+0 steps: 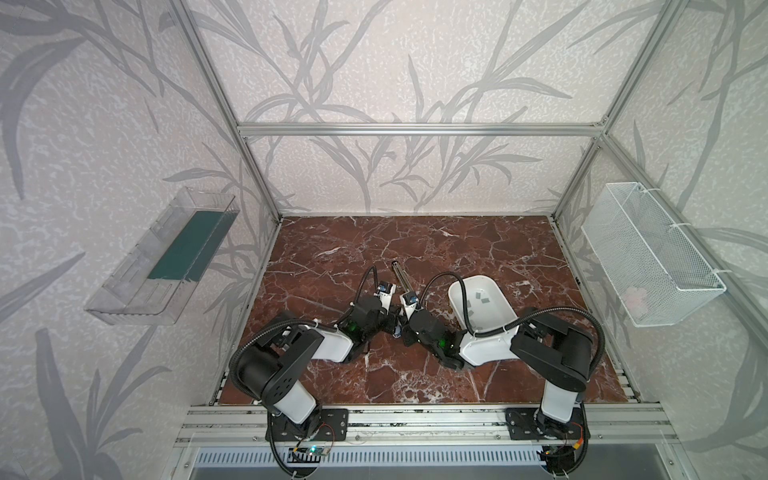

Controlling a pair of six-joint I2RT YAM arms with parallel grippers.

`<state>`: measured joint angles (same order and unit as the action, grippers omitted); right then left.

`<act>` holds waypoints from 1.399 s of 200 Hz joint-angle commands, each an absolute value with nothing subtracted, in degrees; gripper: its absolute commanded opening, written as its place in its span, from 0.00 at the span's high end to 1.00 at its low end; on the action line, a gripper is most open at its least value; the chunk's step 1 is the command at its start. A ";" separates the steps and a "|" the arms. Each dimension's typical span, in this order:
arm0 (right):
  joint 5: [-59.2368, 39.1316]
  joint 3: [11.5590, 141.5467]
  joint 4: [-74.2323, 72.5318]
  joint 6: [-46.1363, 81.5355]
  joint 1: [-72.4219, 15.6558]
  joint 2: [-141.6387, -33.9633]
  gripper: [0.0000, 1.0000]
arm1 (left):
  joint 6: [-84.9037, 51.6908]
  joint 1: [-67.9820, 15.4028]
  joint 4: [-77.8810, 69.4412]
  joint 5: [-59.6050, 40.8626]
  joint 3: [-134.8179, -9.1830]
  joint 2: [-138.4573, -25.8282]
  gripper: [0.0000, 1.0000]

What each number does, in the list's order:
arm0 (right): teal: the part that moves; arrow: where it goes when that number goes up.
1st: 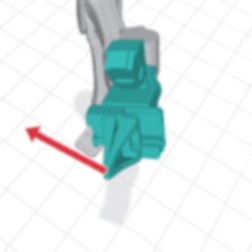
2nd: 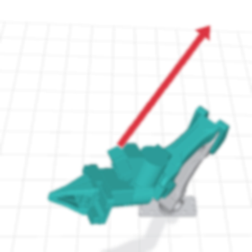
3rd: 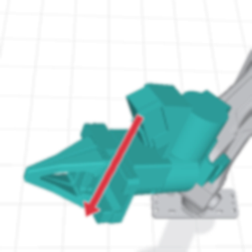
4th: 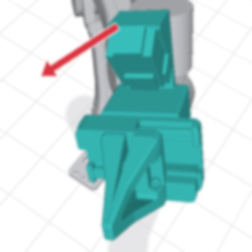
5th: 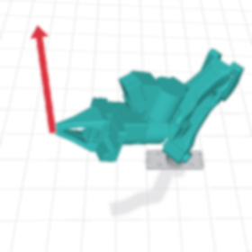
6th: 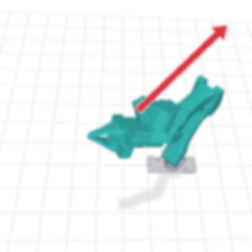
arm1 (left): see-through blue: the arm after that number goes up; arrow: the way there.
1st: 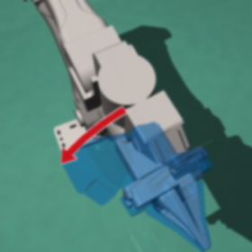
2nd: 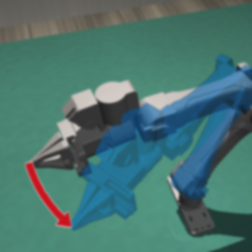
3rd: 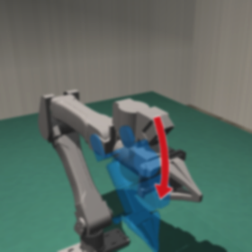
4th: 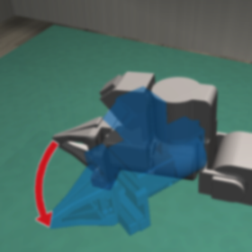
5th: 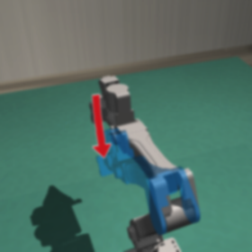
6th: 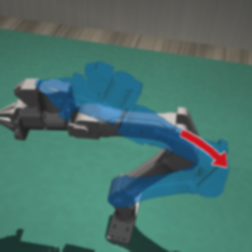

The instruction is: Load the staples into the stapler

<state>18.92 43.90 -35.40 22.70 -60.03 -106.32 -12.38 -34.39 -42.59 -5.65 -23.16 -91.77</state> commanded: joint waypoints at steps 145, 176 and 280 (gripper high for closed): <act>18.61 41.88 -26.08 30.32 -63.95 -119.88 0.85 | -11.07 -34.91 -46.16 -7.99 -21.02 -95.05 0.72; 18.63 40.38 -28.17 33.20 -64.71 -123.57 0.86 | -11.28 -34.97 -46.77 -8.72 -20.74 -95.45 0.72; 21.25 39.03 -30.00 33.80 -65.35 -123.05 0.85 | -11.75 -34.95 -47.44 -9.67 -21.77 -96.20 0.72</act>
